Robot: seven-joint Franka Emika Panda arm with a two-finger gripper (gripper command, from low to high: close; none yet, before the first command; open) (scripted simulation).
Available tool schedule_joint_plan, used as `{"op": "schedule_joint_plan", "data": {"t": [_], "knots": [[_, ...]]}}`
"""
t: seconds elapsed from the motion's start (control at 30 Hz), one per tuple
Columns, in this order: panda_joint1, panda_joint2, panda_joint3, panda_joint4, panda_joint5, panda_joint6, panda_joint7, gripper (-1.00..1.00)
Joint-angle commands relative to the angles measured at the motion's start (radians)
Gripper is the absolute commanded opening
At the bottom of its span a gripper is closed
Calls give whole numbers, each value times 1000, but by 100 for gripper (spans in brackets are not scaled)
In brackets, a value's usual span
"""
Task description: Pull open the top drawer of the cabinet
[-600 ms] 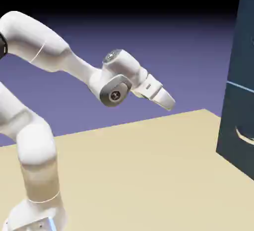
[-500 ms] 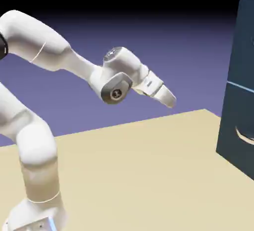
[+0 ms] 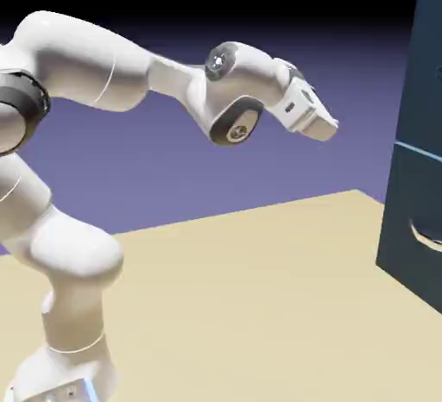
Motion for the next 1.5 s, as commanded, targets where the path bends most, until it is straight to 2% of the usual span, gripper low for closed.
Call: {"op": "schedule_joint_plan", "data": {"t": [0.0, 1.47], "knots": [[36, 1, -33, 18, 5, 8, 14, 0], [1631, 25, -1495, 824, 205, 370, 622, 0]]}}
